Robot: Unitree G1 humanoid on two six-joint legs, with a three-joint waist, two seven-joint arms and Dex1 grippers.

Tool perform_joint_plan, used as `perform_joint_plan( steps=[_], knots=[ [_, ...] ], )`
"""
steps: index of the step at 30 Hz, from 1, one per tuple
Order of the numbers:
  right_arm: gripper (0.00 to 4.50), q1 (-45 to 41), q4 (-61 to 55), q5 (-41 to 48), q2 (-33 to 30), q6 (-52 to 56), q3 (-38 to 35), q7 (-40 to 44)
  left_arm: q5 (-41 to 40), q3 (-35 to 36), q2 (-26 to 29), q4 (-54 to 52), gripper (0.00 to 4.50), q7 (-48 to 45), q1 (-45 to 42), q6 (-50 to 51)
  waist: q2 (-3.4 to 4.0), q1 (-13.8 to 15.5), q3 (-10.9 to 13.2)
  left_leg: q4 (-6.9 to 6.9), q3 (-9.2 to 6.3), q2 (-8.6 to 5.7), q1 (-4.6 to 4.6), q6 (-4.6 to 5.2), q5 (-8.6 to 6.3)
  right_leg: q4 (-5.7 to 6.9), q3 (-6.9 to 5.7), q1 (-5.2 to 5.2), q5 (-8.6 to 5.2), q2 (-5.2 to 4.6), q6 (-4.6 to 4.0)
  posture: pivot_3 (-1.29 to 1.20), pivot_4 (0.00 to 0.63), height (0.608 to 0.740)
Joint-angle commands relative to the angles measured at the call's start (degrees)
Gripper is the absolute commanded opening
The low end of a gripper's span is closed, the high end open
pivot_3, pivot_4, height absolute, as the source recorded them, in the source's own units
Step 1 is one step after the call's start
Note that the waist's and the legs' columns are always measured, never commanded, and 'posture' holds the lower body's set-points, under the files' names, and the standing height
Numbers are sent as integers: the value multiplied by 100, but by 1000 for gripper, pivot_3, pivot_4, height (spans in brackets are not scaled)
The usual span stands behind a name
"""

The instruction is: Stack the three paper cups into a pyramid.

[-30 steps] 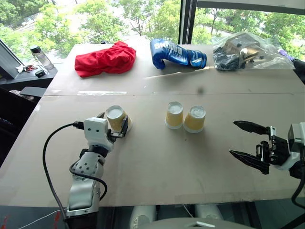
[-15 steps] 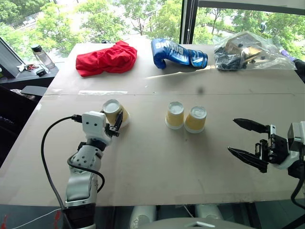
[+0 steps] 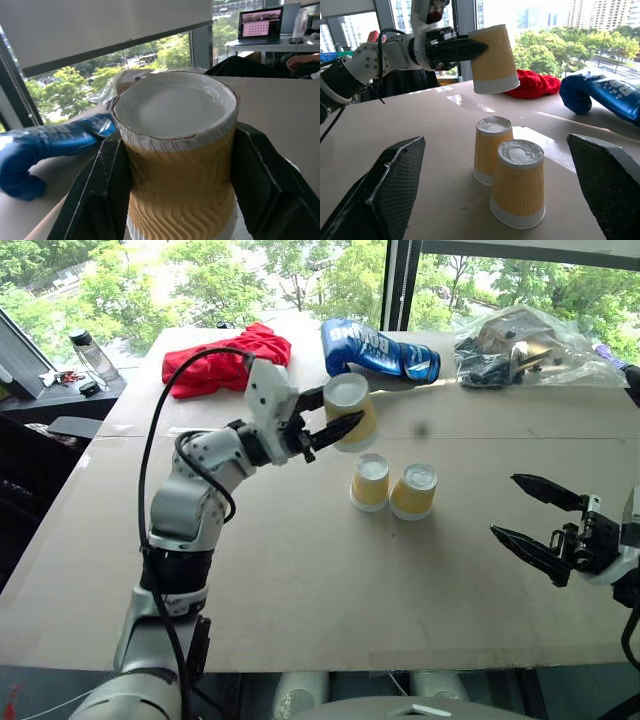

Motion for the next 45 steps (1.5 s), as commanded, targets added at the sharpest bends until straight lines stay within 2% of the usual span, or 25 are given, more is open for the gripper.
perform_joint_plan(
  steps=[1, 5, 13, 30, 32, 35, 42, 45],
  knots=[
    [4500, 42, -308, 6, 31, 252, -33, -564, 6, -335, 64, 239, 2179, -541, -433, 145, 0, -15, 0, -1, 0, 0, 0, 0, 0, 2, 0, -3, 0, 3, 0, 0, 150, 740],
    [4500, 60, -494, -156, 62, 309, 78, -878, -17, -515, -49, 510, 2179, -811, -797, 339, 3, -14, 3, -9, 0, 3, -2, -2, 1, 3, 3, -12, 0, 11, 0, 0, 150, 740],
    [4500, 119, -702, -223, 174, 279, 169, -1065, 169, -685, -222, 836, 2179, -1117, -867, 96, 3, 13, 4, -9, 2, 4, -6, -1, 1, -1, 6, -14, 0, 11, 0, 0, 150, 740],
    [4500, 558, -625, -268, 335, -172, 83, -687, 650, -930, -500, 1452, 2179, -1512, -846, -517, 3, 16, 4, -9, 2, 2, -6, -1, 1, -1, 5, -14, 0, 11, 0, 0, 150, 740],
    [4500, 627, -671, -182, 323, -139, 71, -658, 668, -930, -507, 1523, 3221, -1549, -847, -550, 4, 16, 3, -9, 2, 2, -6, -1, 1, -1, 5, -14, 0, 11, 0, 0, 150, 740],
    [4500, 703, -725, -142, 305, -114, 63, -651, 738, -916, -540, 1601, 4410, -1519, -828, -653, 4, 17, 3, -9, 0, 3, -6, -1, 1, 0, 4, -14, 0, 12, 0, 0, 150, 740],
    [4500, 736, -719, -109, 273, -96, 27, -634, 565, -732, -586, 1437, 4470, -1444, -822, -561, 4, 16, 4, -9, 1, 3, -6, -1, 1, 0, 5, -14, 0, 11, 0, 0, 150, 740],
    [4500, 710, -663, -124, 252, -98, 43, -598, 218, -552, -438, 919, 4470, -1514, -641, -167, 4, 2, 4, -9, 1, 4, -6, -1, 1, 1, 5, -14, 0, 12, 0, 0, 150, 740]
  ],
)
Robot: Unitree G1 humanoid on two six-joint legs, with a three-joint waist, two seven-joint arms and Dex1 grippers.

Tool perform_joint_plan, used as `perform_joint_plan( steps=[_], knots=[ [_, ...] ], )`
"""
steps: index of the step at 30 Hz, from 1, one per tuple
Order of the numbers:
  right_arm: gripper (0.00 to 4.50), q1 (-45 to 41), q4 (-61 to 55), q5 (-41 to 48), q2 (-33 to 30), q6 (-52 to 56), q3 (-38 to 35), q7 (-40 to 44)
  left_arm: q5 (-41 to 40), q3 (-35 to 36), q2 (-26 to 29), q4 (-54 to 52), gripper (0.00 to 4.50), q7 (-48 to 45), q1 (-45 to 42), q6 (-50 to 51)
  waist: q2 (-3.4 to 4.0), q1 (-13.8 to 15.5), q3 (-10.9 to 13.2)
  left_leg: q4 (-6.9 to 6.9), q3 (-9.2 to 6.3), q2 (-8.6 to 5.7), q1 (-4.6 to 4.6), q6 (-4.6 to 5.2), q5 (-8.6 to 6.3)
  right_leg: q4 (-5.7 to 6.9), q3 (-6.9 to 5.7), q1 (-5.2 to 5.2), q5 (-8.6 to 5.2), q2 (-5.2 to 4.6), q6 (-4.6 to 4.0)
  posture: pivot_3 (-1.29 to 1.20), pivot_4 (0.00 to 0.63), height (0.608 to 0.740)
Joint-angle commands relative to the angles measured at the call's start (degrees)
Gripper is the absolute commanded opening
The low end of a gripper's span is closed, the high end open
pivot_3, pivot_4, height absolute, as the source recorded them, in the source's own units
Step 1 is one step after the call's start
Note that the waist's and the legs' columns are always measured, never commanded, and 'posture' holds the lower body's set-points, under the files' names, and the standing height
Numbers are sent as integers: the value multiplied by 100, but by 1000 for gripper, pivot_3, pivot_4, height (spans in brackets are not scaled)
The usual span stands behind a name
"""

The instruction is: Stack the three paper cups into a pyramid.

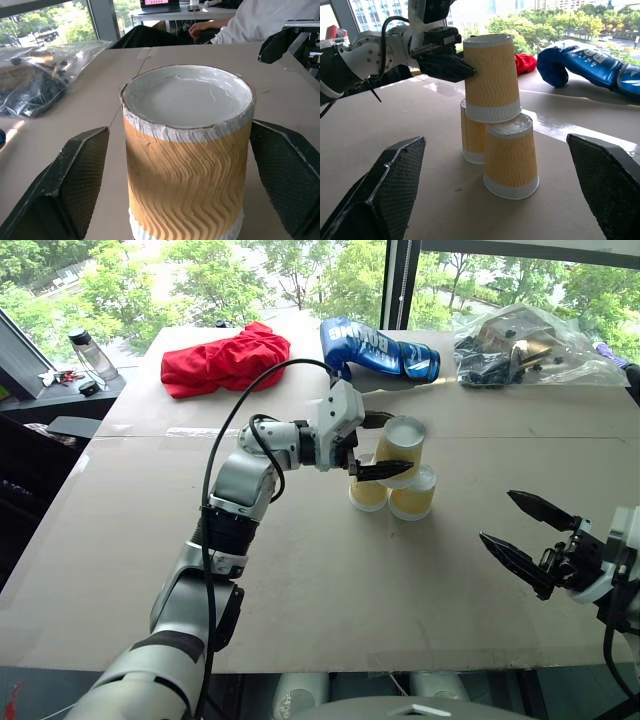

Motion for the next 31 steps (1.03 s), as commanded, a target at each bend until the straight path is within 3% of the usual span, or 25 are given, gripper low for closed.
perform_joint_plan(
  steps=[1, 7, 11, 15, 18, 22, 26, 31],
  knots=[
    [4500, -22, -109, 97, -82, -59, -143, 62, -493, 341, 158, -799, 4470, -53, 148, 414, 0, -20, 0, 0, 1, 5, 0, 0, 0, 0, 2, 0, 0, 0, 0, 0, 150, 740],
    [4500, -143, 50, 103, -106, -26, -59, 143, -916, 762, 779, -1702, 4470, -65, 709, 986, 1, -27, 0, 0, 0, 7, 3, -1, 0, 3, 2, 1, 0, 0, 0, 0, 150, 740],
    [4500, -318, 397, -17, -150, -74, 33, 350, -1175, 1388, 1673, -2277, 4470, -309, 1873, 1116, 6, -136, 3, -12, 3, 14, 12, -1, 0, 2, 8, 0, 0, -2, -1, 0, 150, 740],
    [4500, -363, 989, -356, -180, -372, 138, 723, -1135, 1819, 2047, -2900, 4470, -94, 3445, 1060, 9, -138, 3, -27, 13, 13, 21, -1, 0, -3, 13, 2, -1, -14, -1, 0, 150, 740],
    [4500, -369, 1460, -708, -171, -710, 254, 957, -835, 1760, 1949, -3236, 4470, 320, 4346, 850, 5, -61, 3, -26, 8, 9, 15, 0, 0, -7, 4, 2, -1, -24, -1, 0, 150, 740],
    [4500, -449, 2094, -1203, -184, -1073, 472, 1082, -80, 1516, 1421, -3171, 4470, 1202, 5145, 128, 7, 5, 1, -26, 13, 6, 17, 0, 0, -8, 9, 4, -1, -29, -2, 0, 150, 740],
    [4500, -619, 2515, -1411, -210, -1310, 545, 1171, 24, 1464, 1007, -3252, 4470, 1691, 5521, 25, 9, 3, -1, -26, 16, 7, 25, 0, 0, -2, 14, 6, 2, -27, -7, 0, 150, 740],
    [4500, -685, 2617, -1461, -249, -1310, 600, 1185, 171, 1411, 869, -3258, 4470, 2071, 5594, 46, 10, 3, -1, -27, 9, 9, 24, 0, 0, 0, 10, 4, 2, -24, -7, 0, 150, 740]
  ],
)
